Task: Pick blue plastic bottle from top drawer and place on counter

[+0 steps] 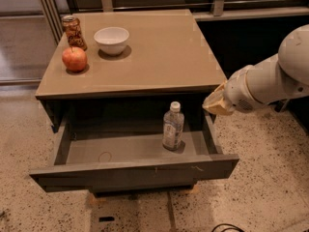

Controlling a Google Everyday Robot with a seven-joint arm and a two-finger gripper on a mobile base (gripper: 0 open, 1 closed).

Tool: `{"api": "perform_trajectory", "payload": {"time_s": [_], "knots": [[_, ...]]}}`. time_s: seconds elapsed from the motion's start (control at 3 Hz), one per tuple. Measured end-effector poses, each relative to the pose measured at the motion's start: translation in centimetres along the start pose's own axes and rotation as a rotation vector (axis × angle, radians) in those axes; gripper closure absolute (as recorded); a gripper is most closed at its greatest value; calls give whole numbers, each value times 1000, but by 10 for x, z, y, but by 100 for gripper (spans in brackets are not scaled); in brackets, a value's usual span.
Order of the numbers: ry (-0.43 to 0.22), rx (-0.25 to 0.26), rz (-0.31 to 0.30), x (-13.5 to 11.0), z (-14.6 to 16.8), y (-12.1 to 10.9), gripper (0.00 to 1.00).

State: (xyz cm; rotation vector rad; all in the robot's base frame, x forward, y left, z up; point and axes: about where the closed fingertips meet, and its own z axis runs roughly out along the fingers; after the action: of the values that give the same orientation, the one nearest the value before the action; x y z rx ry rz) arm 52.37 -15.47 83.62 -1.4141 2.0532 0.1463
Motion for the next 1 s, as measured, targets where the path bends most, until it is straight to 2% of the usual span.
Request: {"api": "perform_trajectory", "payload": {"time_s": [0.33, 0.67, 1.0], "knots": [[-4, -23, 8, 1, 14, 3, 27], [-6, -49, 18, 4, 27, 7, 12], [4, -72, 27, 9, 40, 11, 11]]}}
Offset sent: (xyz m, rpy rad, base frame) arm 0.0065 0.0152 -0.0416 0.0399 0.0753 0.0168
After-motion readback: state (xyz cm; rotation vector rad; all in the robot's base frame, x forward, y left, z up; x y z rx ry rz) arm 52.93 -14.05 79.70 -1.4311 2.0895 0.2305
